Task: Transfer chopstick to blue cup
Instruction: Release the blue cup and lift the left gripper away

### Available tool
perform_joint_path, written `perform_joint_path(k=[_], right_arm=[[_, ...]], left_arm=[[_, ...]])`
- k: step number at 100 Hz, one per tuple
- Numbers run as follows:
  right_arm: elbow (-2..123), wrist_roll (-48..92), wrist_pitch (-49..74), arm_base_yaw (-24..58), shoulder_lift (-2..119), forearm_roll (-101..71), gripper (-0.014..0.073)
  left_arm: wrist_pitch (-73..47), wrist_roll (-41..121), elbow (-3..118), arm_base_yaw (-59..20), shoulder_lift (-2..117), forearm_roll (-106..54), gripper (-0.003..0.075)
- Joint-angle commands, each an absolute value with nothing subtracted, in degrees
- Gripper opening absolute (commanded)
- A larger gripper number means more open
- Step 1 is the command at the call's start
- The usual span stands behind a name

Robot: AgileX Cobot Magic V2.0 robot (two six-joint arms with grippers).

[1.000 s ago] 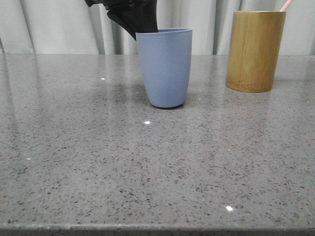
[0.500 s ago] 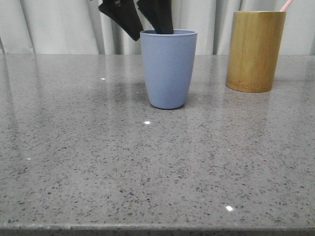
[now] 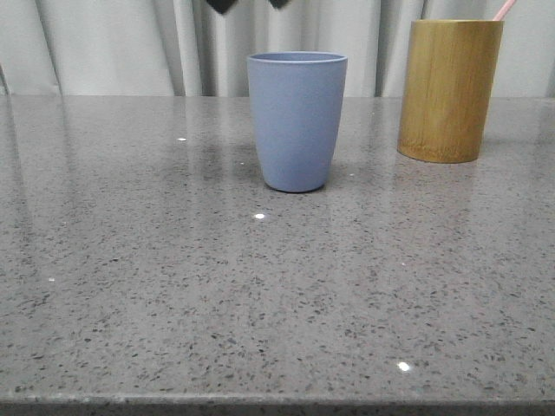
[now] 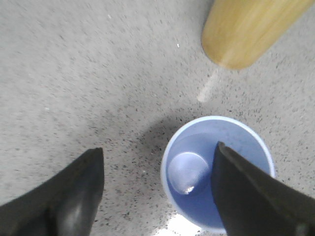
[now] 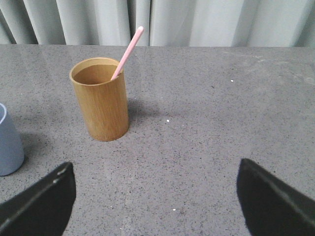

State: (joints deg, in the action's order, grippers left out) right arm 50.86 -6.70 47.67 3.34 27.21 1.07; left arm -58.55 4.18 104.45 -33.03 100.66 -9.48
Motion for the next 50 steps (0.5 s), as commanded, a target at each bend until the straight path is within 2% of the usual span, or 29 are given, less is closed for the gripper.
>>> perform_joint_path(k=[1,21,50], right_arm=[[52.6,-6.4,43.9,3.5,28.2,1.4,0.0654],[52.6,-6.4,43.9,3.5,28.2,1.4,0.0654],[52.6,-6.4,43.7,3.5,28.2,1.4,0.0654]], left_arm=[[-54.8,3.1,104.8,-32.2,94.7,-9.3,0.0453],[-49.8,0.0,94.2,-28.9,85.5,-7.1,0.0453],[-38.5,-3.1,69.1,-21.2,65.6,-7.2,0.0453]])
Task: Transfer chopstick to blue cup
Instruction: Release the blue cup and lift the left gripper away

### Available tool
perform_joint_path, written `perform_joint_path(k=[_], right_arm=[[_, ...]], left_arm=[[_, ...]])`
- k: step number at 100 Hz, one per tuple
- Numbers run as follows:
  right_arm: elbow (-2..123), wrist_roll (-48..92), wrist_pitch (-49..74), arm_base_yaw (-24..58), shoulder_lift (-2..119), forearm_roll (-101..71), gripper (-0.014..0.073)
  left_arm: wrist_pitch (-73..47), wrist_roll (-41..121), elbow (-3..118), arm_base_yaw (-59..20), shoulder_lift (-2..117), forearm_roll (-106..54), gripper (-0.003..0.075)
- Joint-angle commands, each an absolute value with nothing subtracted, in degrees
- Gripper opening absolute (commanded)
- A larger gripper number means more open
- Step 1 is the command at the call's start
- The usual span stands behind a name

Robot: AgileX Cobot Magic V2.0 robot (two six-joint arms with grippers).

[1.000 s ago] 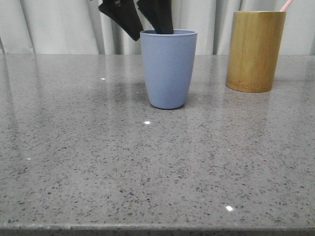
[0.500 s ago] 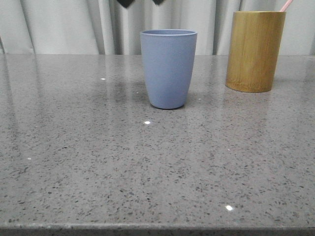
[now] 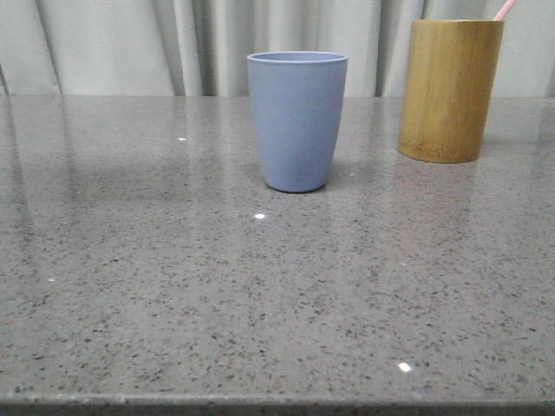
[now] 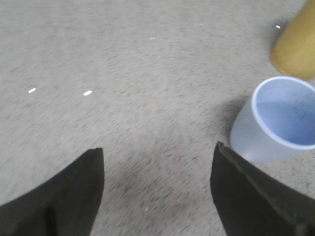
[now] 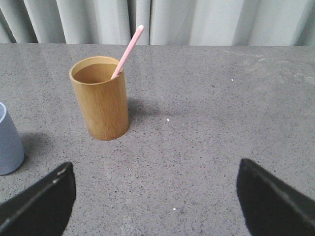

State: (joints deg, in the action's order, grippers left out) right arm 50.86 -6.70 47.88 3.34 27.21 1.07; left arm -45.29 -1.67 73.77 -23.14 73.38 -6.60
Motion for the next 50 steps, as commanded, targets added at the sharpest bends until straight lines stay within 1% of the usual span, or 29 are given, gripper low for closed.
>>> perform_joint_path(k=[1,18,50], right_arm=[[52.6,-6.4,43.7,3.5,28.2,1.4,0.0654],[52.6,-6.4,43.0,3.5,28.2,1.4,0.0654],[52.6,-6.4,43.6,3.5,28.2,1.4,0.0654]], left_arm=[[-38.3,-3.1,68.6,-21.1,64.6,-7.2,0.0453],[-37.2,-3.3,58.1,-17.2,53.0,-7.2,0.0453],[-37.7,-6.3,42.9,-10.4,32.4,-7.1,0.0452]])
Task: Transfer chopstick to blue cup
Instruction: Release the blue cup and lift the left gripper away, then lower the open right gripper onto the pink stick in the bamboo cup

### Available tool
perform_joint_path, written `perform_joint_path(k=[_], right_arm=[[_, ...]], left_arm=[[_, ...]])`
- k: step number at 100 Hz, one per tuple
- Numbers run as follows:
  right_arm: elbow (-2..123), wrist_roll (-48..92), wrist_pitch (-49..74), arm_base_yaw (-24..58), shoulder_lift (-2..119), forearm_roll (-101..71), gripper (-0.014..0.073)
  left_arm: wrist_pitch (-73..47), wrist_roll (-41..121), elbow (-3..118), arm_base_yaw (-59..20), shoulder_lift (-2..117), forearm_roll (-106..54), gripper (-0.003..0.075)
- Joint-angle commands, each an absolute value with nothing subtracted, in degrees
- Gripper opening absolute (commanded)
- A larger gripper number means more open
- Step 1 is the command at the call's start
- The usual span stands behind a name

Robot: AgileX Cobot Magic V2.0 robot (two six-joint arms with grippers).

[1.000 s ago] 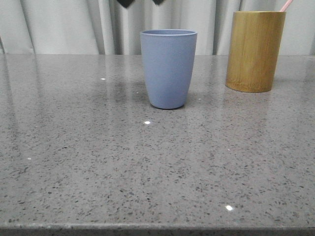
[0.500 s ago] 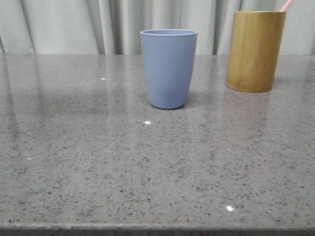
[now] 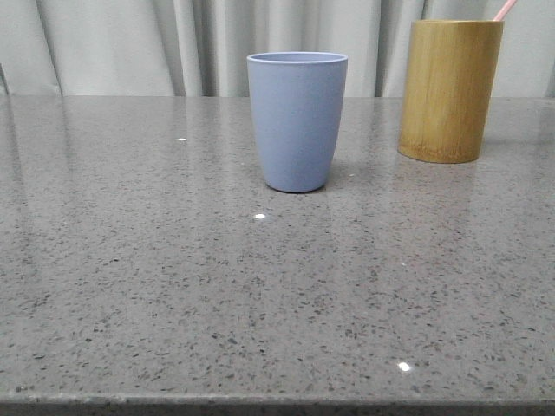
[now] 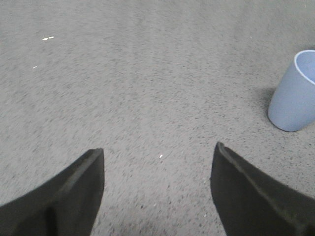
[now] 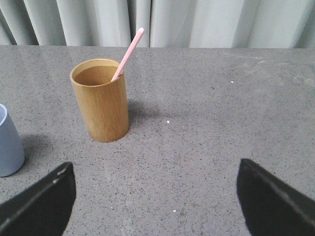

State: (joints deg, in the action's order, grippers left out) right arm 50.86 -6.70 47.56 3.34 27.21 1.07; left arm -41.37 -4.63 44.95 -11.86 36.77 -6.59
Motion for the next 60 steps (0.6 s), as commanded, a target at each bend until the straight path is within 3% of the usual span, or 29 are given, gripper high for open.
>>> perform_joint_path(k=[1,45,60], right_arm=[[52.6,-6.4,43.7,3.5,28.2,1.4,0.0654],[52.5,-6.4,43.2,3.5,28.2,1.4,0.0654],[49.3,-6.4,33.1,3.5,28.8,1.4,0.0654]], left_arm=[[-37.6,-6.4,42.3,-10.1,31.6,-7.1,0.0452],[-38.7,-6.7,30.6,-8.9,18.8,-7.0,0.0452],[-37.4,-6.7,30.5,-8.9,18.8,-7.0,0.0452]])
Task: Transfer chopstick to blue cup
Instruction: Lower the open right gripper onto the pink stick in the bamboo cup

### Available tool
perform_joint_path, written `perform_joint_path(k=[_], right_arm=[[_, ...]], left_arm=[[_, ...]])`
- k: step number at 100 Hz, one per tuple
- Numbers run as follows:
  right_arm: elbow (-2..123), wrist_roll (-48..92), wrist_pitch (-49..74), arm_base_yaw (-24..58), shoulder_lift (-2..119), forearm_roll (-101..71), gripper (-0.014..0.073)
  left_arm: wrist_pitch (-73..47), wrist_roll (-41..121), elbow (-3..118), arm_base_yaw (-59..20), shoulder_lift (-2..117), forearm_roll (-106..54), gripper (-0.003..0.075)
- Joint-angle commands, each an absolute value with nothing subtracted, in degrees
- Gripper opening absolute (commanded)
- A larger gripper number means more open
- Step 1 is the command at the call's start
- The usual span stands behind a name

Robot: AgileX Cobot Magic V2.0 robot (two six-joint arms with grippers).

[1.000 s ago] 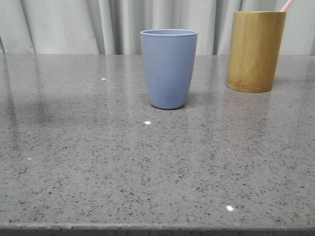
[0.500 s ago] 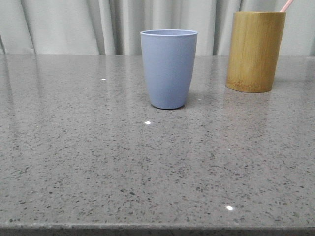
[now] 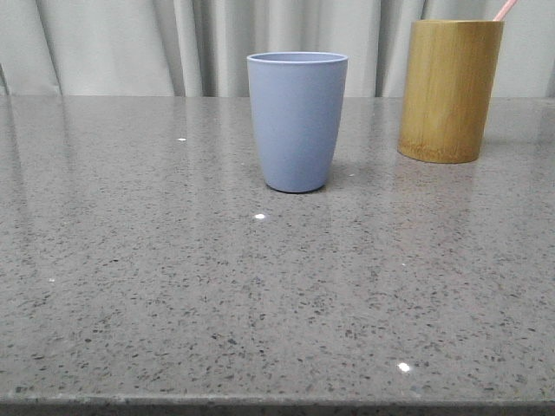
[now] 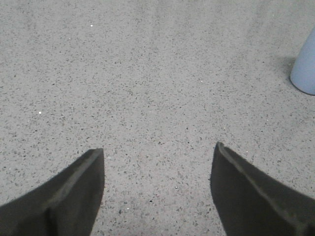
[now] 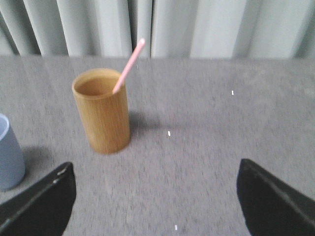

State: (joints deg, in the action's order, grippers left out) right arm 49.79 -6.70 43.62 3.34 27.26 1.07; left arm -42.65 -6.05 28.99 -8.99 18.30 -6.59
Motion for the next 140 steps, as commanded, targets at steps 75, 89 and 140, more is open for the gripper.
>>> perform_joint_path(k=[75,89,140], right_arm=[[40.5,-8.6,-18.2,6.1,57.4,-3.2,0.0654],[40.5,-8.6,-26.7,6.4,63.3,-3.2,0.0654],[40.8,-13.1,-46.3,6.4,78.1,-3.2,0.0654]], left_arm=[[-37.6,-6.7,30.4,-8.9,18.8,-7.0,0.0452],[-37.6,-6.7,30.4,-8.9,18.8,-7.0,0.0452],[-37.6,-6.7,30.4,-8.9,18.8,-7.0,0.0452]])
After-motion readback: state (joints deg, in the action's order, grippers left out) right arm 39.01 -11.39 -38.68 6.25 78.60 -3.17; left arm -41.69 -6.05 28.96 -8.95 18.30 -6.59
